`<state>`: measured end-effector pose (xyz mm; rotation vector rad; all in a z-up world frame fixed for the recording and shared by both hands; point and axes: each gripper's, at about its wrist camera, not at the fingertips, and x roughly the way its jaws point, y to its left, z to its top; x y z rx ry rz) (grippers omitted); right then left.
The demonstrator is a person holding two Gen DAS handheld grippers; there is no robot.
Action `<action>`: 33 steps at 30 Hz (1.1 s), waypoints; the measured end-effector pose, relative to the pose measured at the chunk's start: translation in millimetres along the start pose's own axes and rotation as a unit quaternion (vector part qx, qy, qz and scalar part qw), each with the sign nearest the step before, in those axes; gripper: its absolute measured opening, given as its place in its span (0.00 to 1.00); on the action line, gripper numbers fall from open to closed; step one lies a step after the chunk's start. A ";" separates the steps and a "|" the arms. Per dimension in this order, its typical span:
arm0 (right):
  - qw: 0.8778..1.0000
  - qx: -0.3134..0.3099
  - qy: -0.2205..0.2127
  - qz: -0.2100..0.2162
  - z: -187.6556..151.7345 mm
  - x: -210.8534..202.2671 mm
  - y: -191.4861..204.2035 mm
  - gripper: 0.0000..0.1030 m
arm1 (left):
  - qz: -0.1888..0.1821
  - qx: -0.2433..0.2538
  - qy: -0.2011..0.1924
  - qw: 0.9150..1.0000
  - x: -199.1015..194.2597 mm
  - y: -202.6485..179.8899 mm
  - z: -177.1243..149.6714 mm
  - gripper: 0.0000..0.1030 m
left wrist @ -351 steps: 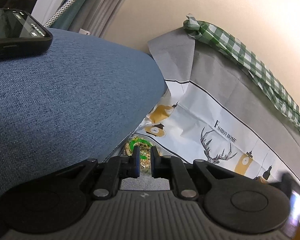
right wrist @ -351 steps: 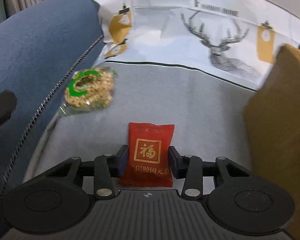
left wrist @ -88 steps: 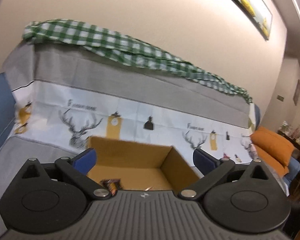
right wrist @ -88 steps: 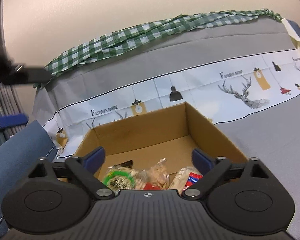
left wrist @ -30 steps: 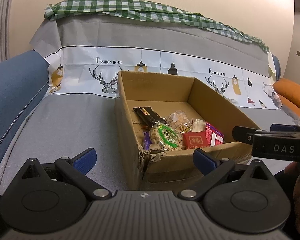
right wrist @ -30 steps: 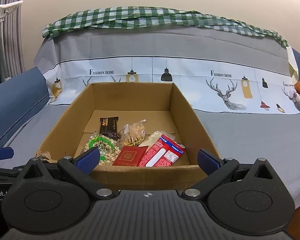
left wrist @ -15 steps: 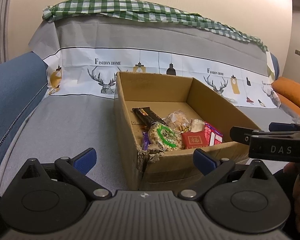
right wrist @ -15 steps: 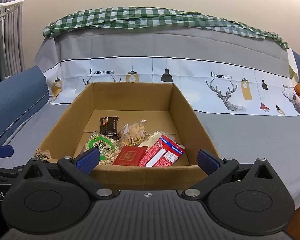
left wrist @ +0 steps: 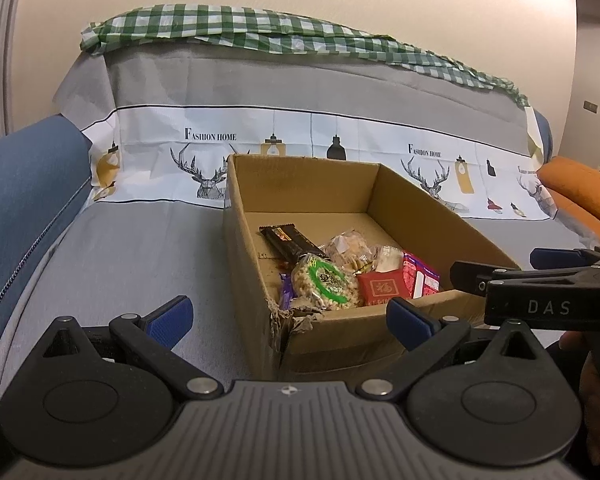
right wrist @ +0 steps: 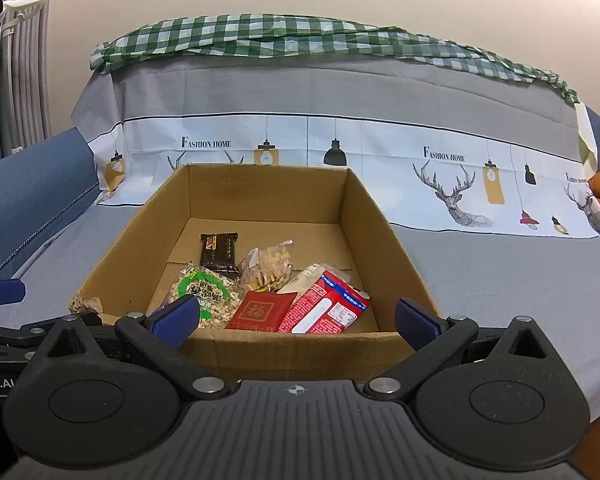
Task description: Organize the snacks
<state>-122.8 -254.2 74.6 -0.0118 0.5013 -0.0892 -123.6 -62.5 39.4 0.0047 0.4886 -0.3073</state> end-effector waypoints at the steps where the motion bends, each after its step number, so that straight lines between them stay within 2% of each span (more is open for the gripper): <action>1: 1.000 -0.001 0.000 0.000 0.1 0.0 -0.1 0.99 | 0.000 0.000 0.000 1.000 -0.4 -0.2 -0.6 1.00; 28: 1.000 0.003 -0.005 0.006 3.0 -1.3 1.7 0.99 | -0.018 0.001 -0.020 1.000 -2.8 -4.8 2.8 1.00; 33: 1.000 0.009 -0.008 0.005 4.3 1.3 0.4 0.99 | -0.023 0.008 -0.013 1.000 -1.1 -3.9 11.3 1.00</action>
